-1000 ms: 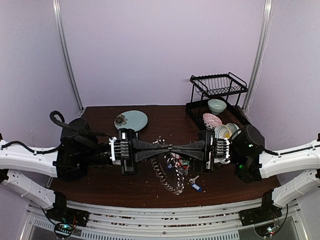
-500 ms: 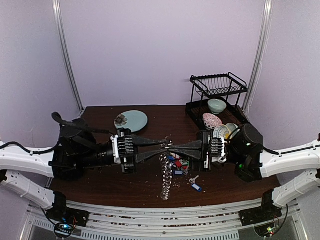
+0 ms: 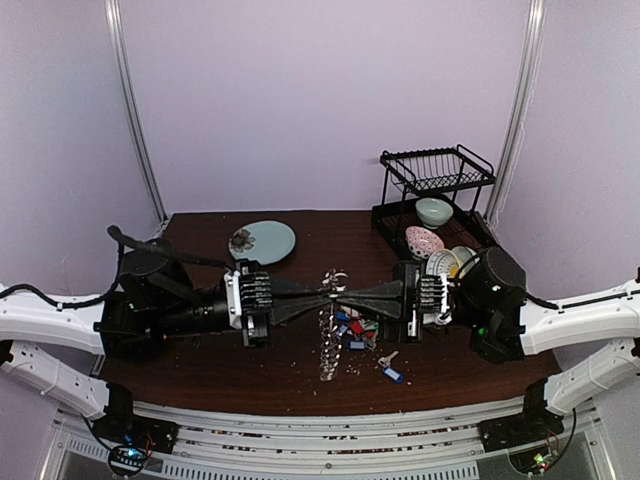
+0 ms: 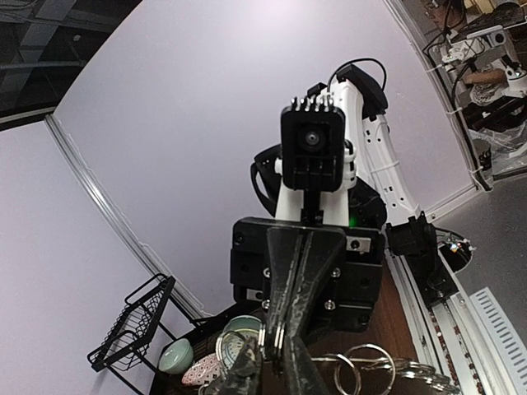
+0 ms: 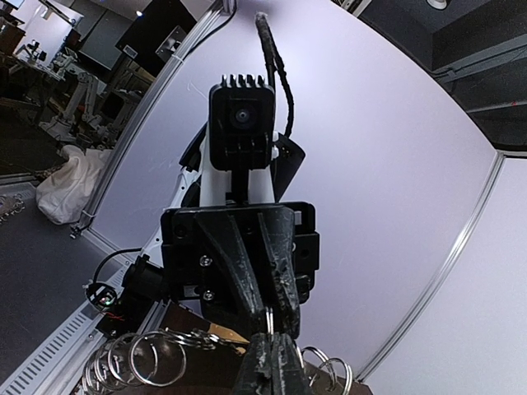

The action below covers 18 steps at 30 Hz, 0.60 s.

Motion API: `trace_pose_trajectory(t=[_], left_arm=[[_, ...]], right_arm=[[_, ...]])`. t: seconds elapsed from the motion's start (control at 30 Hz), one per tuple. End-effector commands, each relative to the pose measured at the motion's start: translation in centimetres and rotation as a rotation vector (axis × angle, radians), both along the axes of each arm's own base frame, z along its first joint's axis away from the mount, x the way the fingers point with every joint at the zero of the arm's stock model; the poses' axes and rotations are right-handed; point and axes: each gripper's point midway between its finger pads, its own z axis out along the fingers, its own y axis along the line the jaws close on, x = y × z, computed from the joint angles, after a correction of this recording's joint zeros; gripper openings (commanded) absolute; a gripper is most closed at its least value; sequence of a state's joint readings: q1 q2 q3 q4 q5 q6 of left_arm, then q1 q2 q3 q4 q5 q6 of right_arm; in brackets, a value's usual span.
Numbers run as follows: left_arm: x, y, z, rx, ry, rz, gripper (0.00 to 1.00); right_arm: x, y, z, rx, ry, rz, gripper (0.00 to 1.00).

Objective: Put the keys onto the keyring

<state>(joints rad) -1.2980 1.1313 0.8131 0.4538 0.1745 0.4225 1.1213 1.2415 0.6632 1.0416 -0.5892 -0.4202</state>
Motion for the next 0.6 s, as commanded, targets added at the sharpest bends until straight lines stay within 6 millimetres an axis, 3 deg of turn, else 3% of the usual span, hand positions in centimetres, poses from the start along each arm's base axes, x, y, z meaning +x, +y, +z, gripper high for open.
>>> trace_pose_trajectory(t=[0.0,0.1,0.27,0.37,0.57], left_arm=[[0.2,0.2,-0.4,0.011,0.012,0.015,0.12],[0.4,-0.1,-0.8,0.035,0.020,0.022,0.00],[1.3,0.2,-1.1,0.062,0.017,0.077,0.00],[1.8,0.6,-0.8,0.086,-0.014,0.115,0.00],[2.2,0.9,-0.5,0.124,-0.052,0.145,0.00]], right_arm=[[-0.7,-1.2,3.6,0.103,-0.048,0.008,0.00],[-0.7,-1.3,3.8,0.109,-0.045,0.011,0.00],[-0.4,-1.1,3.2,0.047,-0.039,-0.010,0.02],[0.4,-0.6,1.8,-0.077,-0.052,-0.063,0.18],[1.8,-0.8,-0.6,-0.297,-0.084,-0.163,0.33]])
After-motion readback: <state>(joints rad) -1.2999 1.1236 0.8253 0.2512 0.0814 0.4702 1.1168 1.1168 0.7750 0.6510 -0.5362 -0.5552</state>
